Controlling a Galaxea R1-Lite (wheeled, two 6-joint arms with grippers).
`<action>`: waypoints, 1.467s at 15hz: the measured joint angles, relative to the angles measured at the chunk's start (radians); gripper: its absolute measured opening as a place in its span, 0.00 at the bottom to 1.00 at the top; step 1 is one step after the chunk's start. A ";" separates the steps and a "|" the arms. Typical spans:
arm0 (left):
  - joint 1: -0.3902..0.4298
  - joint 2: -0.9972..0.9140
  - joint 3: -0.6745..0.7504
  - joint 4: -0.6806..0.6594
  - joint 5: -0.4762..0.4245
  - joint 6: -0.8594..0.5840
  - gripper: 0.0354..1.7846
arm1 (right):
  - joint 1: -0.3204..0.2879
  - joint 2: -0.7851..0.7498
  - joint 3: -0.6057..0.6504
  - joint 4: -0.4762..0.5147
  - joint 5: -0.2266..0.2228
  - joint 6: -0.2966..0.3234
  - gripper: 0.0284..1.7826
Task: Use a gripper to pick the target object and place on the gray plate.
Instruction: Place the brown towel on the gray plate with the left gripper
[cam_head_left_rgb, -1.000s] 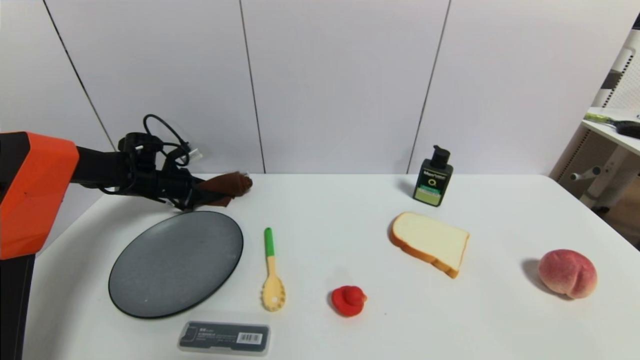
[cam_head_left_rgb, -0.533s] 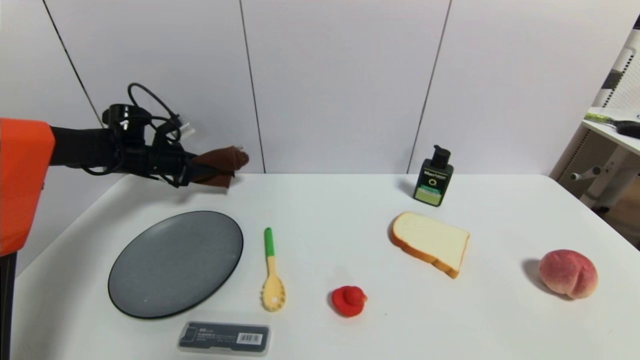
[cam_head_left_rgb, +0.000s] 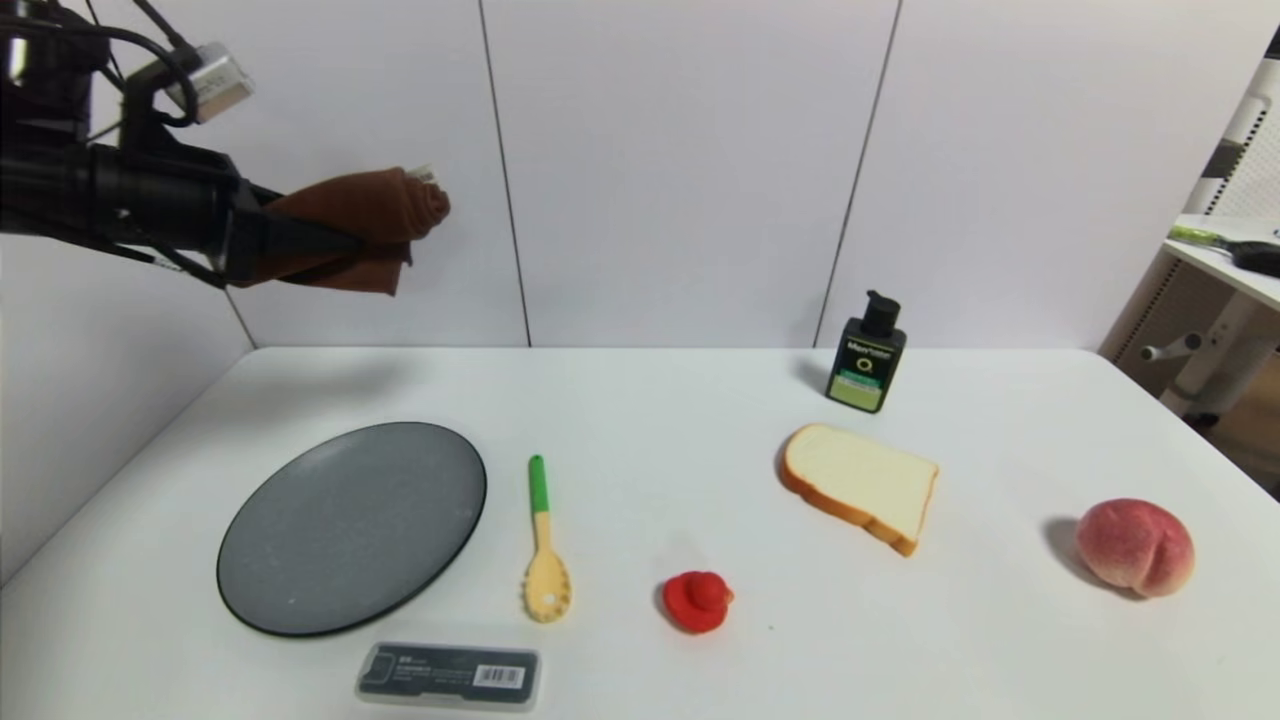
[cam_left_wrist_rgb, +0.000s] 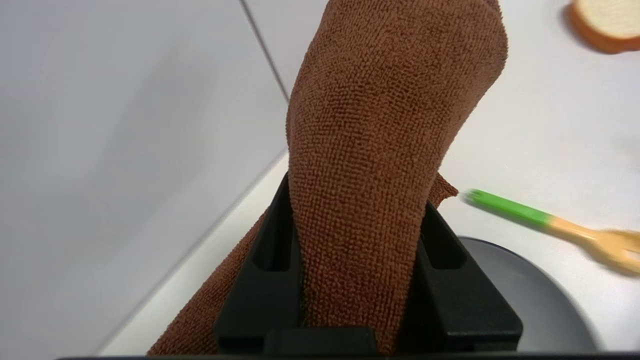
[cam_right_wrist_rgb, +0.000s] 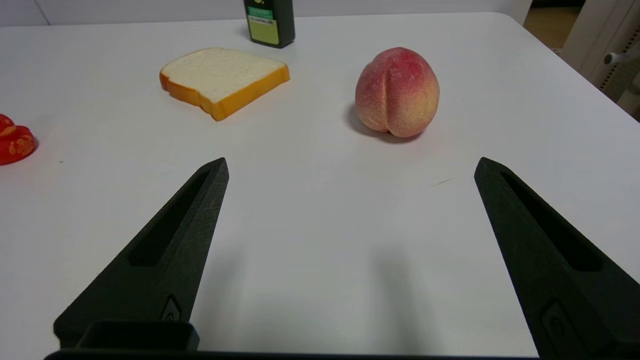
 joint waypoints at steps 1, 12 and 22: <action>0.000 -0.050 0.029 0.070 0.008 0.000 0.29 | 0.000 0.000 0.000 0.001 0.000 0.000 0.95; -0.001 -0.151 0.784 -0.199 0.041 0.202 0.29 | 0.000 0.000 0.000 0.000 0.000 0.000 0.95; 0.000 -0.130 0.814 -0.212 0.060 0.249 0.73 | 0.000 0.000 0.000 0.000 0.000 0.000 0.95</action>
